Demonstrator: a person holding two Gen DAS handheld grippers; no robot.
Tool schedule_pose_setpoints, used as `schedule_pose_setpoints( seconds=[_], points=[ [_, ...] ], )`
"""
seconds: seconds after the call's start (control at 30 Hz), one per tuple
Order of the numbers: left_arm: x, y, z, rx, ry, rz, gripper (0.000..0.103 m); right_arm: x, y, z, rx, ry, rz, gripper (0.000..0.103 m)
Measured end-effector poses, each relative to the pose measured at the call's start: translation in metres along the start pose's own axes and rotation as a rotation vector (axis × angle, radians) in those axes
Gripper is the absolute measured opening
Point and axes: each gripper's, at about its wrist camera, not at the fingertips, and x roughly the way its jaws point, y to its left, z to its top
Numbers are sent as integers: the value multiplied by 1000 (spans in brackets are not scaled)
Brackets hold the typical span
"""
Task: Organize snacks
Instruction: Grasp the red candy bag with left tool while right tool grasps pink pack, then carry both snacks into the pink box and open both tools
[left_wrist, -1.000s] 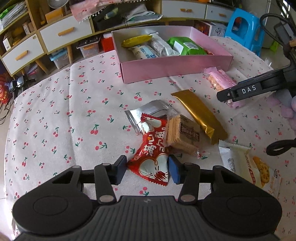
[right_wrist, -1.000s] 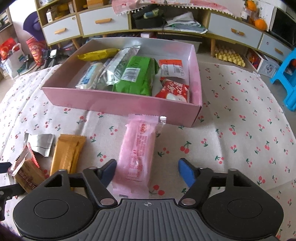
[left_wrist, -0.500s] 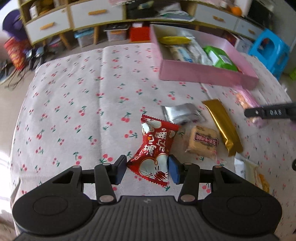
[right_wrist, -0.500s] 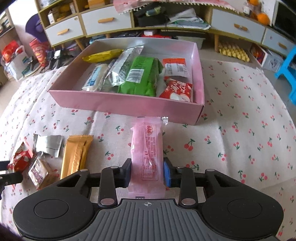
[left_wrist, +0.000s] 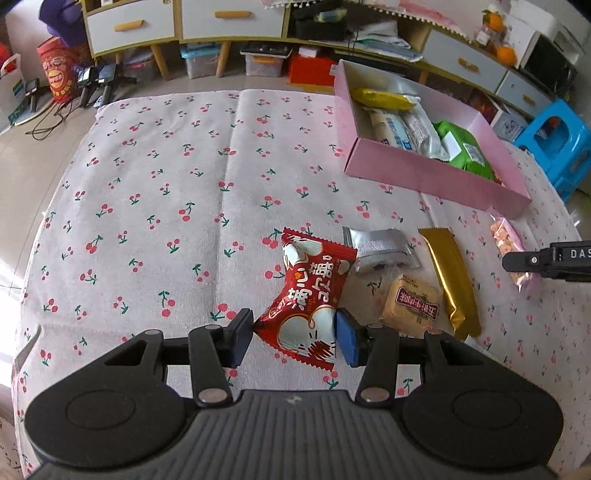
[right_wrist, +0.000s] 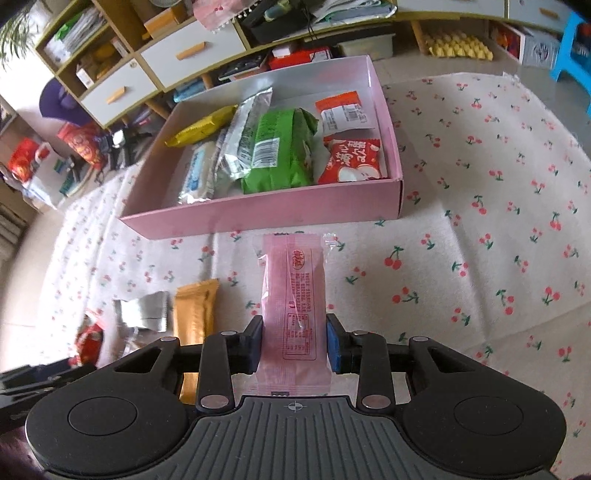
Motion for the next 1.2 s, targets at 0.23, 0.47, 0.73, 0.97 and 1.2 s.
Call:
schedule_pose_setpoints(
  seconds=[0.23, 0.47, 0.73, 0.97, 1.2],
  points=[
    [-5, 2, 3, -44, -17, -25, 44, -11, 1, 3, 39, 2, 62, 32],
    [-11, 3, 7, -98, -38, -72, 44, -26, -1, 4, 84, -5, 137, 32],
    [-20, -1, 15, -151, -82, -117, 44, -46, -1, 6, 132, -25, 239, 32],
    [-25, -12, 29, -186, -141, -152, 44, -62, -2, 16, 158, -75, 279, 32],
    [-19, -23, 48, -246, -180, -187, 44, -59, -16, 36, 221, -98, 242, 32]
  ],
)
